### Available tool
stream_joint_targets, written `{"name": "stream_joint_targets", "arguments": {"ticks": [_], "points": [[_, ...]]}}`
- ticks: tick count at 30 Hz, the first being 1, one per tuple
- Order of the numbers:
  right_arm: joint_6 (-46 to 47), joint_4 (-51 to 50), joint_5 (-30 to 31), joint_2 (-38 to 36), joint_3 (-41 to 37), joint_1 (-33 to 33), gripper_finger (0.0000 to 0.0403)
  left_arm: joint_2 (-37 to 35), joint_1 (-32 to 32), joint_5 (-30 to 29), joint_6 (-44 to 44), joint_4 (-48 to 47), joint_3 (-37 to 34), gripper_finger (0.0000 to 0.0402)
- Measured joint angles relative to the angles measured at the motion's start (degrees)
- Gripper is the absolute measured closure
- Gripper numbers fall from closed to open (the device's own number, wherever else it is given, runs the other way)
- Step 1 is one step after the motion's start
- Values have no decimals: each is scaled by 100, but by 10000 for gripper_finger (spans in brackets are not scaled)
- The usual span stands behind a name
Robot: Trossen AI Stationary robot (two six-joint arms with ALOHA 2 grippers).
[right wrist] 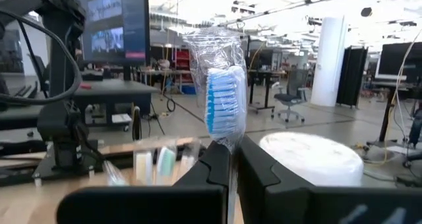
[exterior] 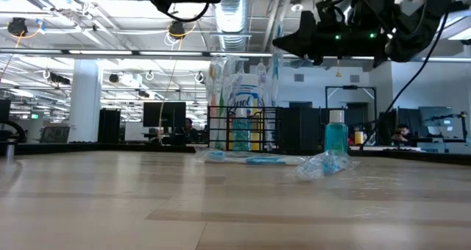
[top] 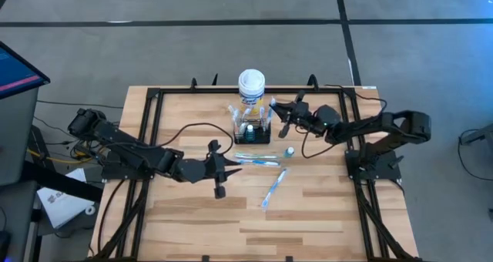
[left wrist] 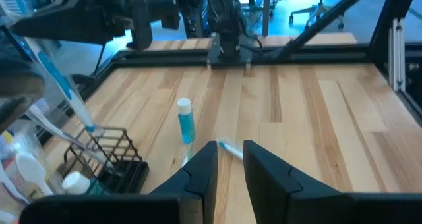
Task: Pick & Place toothbrushing station
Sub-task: Put the blue toothbrush into the black wire organizer
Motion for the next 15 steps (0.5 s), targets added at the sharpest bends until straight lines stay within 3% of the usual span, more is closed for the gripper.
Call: {"name": "stream_joint_targets", "arguments": {"ticks": [15], "points": [[-39, 133, 0, 459, 2, -111, 403, 2, 2, -2, 19, 933, -632, 335]]}}
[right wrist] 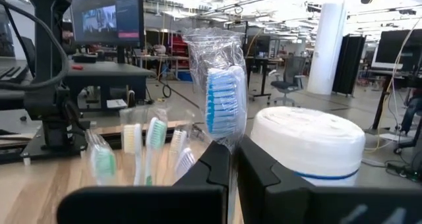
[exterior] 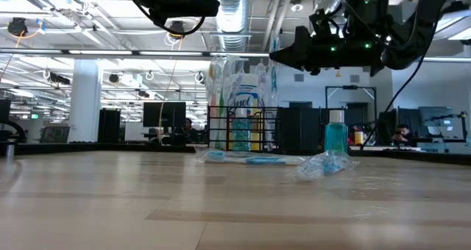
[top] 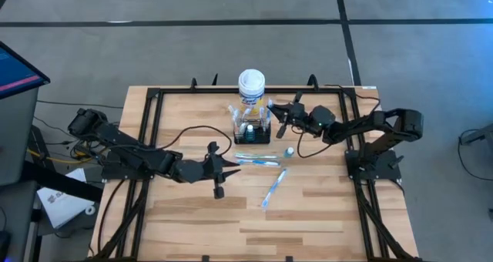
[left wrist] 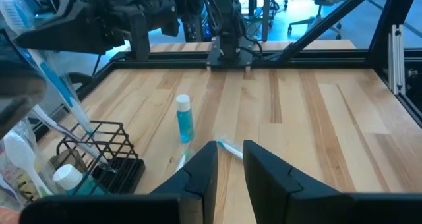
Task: Pick & Place toothbrushing station
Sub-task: Put the blue toothbrush into the black wire organizer
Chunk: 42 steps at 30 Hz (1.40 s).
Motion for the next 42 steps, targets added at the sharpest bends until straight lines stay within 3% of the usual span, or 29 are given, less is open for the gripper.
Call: {"name": "stream_joint_targets", "arguments": {"ticks": [9, 24, 32, 42], "points": [[72, -124, -2, 13, 0, 8, 401, 0, 0, 0, 2, 12, 0, 335], [262, 856, -133, 1139, 0, 28, 390, 0, 0, 0, 2, 12, -2, 335], [393, 869, -133, 1196, 0, 50, 356, 0, 0, 0, 2, 10, -3, 335], [346, 868, -247, 1196, 0, 56, 352, 0, 0, 0, -14, 9, -4, 335]]}}
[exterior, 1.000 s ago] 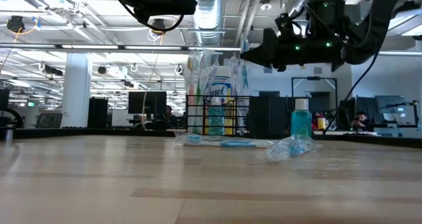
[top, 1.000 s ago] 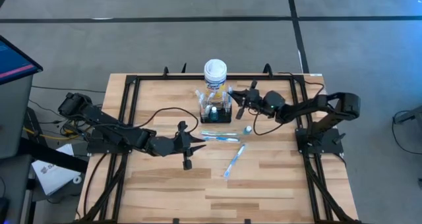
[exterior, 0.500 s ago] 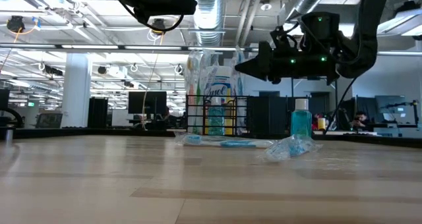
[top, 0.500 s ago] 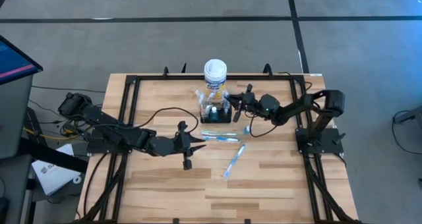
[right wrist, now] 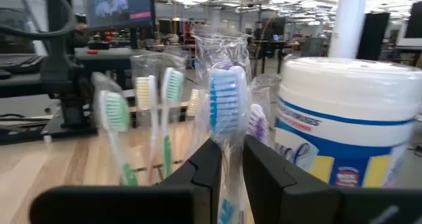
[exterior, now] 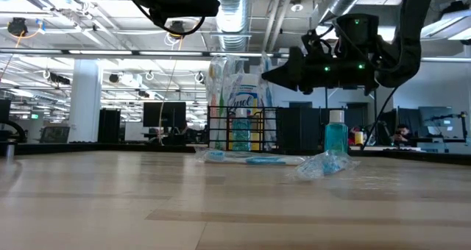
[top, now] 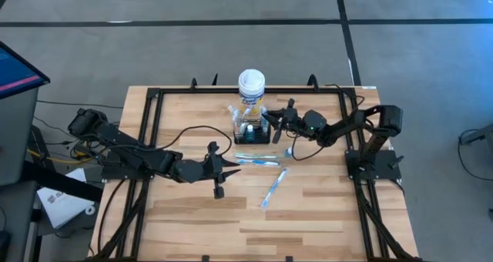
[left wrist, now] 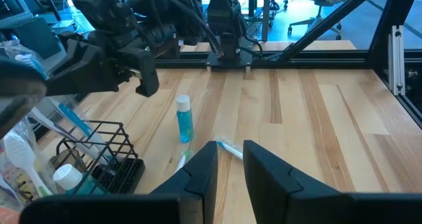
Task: Pick & Place toothbrushing station
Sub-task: Put the blue toothbrush into the black wire organizer
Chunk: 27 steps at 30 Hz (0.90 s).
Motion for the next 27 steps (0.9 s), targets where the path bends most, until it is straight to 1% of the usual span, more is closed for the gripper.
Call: {"name": "stream_joint_targets", "arguments": {"ticks": [3, 6, 12, 19, 27], "points": [[-1, 10, -187, 0, 0, -8, 350, 0, 0, 0, -1, -1, 0, 335], [-1, 10, -226, 0, 0, -11, 338, 0, 0, 2, -1, -1, 0, 335], [-5, 10, -223, -2, 0, -11, 288, 0, 0, 2, -3, -8, 0, 335], [-44, -78, -218, -324, -2, -2, 238, 0, 0, 2, -5, -10, 0, 335], [-110, -1183, -205, -783, -2, -57, 216, 0, -17, 4, -20, -13, 0, 335]]}}
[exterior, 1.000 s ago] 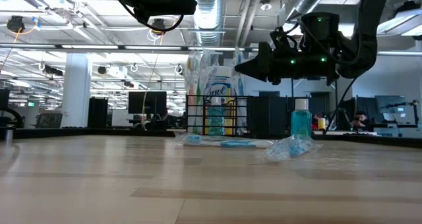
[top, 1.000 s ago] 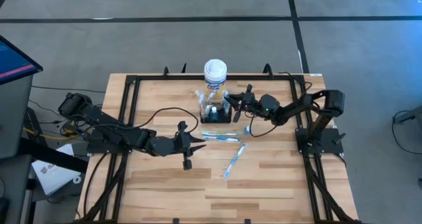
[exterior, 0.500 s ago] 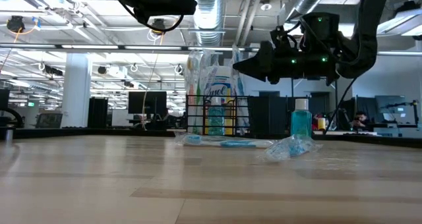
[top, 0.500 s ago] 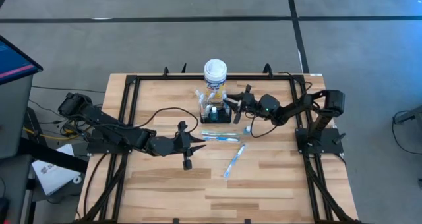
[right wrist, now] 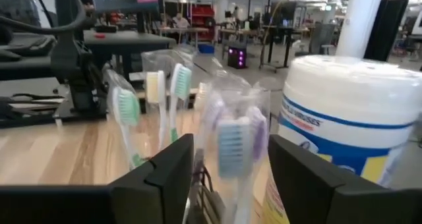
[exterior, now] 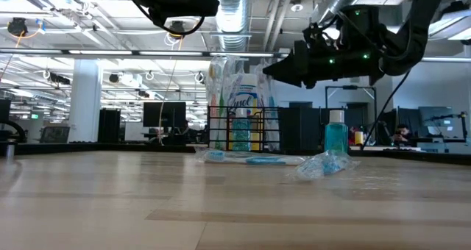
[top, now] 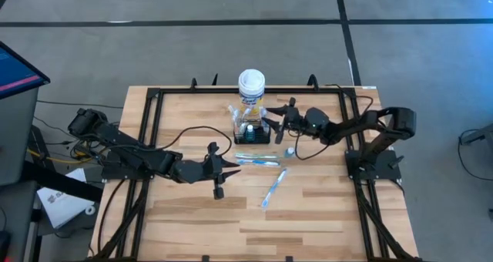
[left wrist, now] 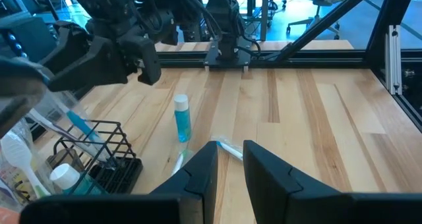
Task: Pick & Place toothbrushing station
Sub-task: Put the blue toothbrush into the black wire organizer
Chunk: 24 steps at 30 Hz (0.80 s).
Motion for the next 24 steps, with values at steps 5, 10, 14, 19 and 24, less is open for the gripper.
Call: {"name": "stream_joint_targets", "arguments": {"ticks": [5, 10, 14, 19, 24], "points": [[3, -147, 6, -193, 0, 3, 214, 0, 0, 0, -101, 1, 0, 335], [3, -317, 6, -469, 0, 15, 219, 0, 0, 0, -104, 0, 0, 335], [3, -732, 6, -743, 0, 50, 220, 0, 0, 0, -112, 1, -7, 335], [3, -1446, 6, -1198, 0, 183, 218, 0, 2, 282, -115, -10, -188, 335], [4, -2228, 10, -1691, 2, 386, 222, 0, 16, 317, -165, 15, -432, 335]]}}
